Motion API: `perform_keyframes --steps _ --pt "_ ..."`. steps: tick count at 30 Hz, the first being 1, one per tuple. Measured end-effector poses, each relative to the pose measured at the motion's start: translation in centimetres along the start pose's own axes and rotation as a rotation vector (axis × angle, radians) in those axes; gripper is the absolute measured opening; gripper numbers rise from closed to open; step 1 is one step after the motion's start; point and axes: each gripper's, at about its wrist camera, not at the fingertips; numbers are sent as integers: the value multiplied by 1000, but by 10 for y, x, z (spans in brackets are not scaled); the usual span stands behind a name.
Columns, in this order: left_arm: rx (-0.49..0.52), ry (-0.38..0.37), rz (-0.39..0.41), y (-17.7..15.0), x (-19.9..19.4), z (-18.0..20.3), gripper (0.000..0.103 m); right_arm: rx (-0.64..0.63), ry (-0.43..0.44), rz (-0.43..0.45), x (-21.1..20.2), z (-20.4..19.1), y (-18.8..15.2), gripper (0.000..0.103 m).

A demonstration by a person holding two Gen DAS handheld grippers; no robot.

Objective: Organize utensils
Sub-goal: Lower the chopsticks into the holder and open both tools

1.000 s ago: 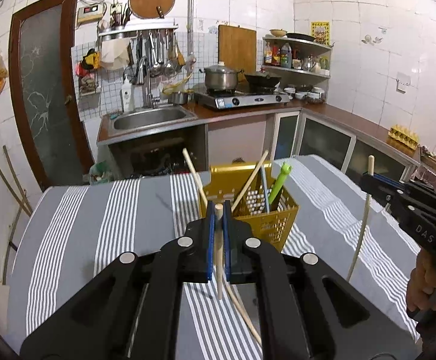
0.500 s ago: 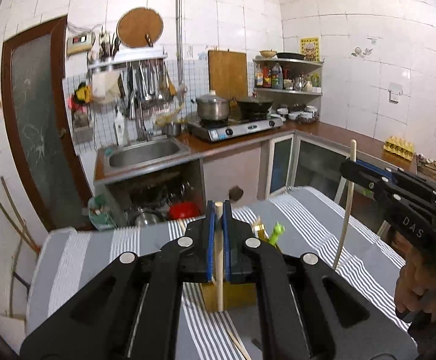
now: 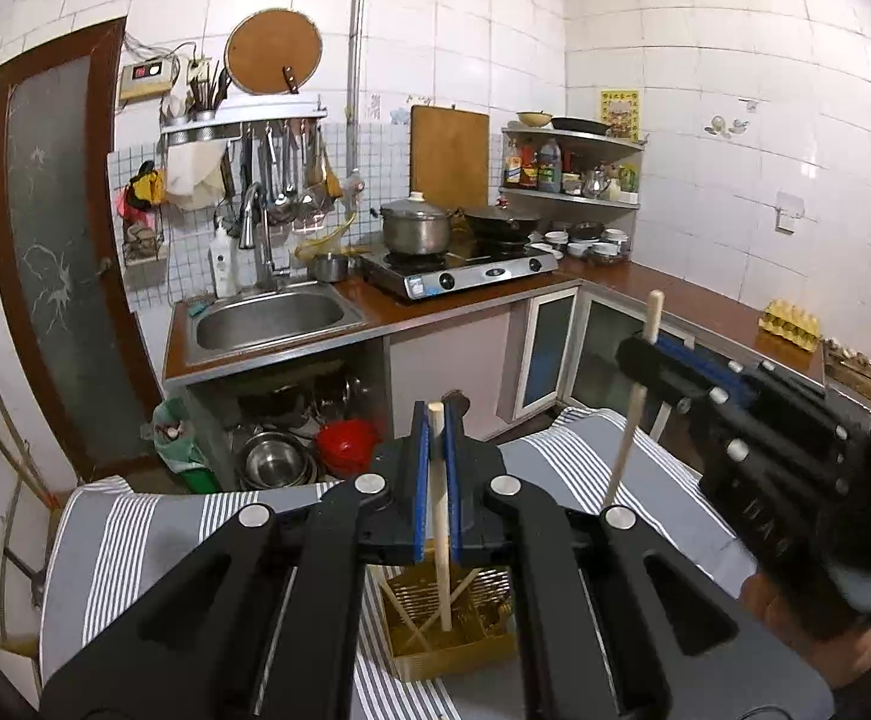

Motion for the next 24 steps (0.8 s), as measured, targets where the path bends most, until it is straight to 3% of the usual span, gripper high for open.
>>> perform_keyframes --steps 10,11,12,13,14,17,24 --pt "-24 3 -67 -25 49 -16 4 8 16 -66 43 -2 -40 7" --pt "-23 4 -78 -28 53 -16 4 6 12 -81 47 -2 -45 13" --pt "-25 5 -94 -33 58 -18 4 4 6 -106 52 0 -51 27" --pt "-25 8 -102 -36 59 -19 4 11 -2 -115 55 2 -55 34" --pt "-22 10 -110 -40 61 -20 8 19 -7 -115 55 4 -57 38" --pt "-24 21 -105 -49 56 -23 19 41 -25 -120 52 13 -61 38" --pt "-54 85 -88 -85 33 -44 31 67 -73 -161 24 37 -80 39"
Point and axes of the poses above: each gripper's, at about its wrist camera, not at the fingertips, and x roughly the way its jaws point, z to its right, y to its top, and after that the axes turned 2 degrees about x, right-handed
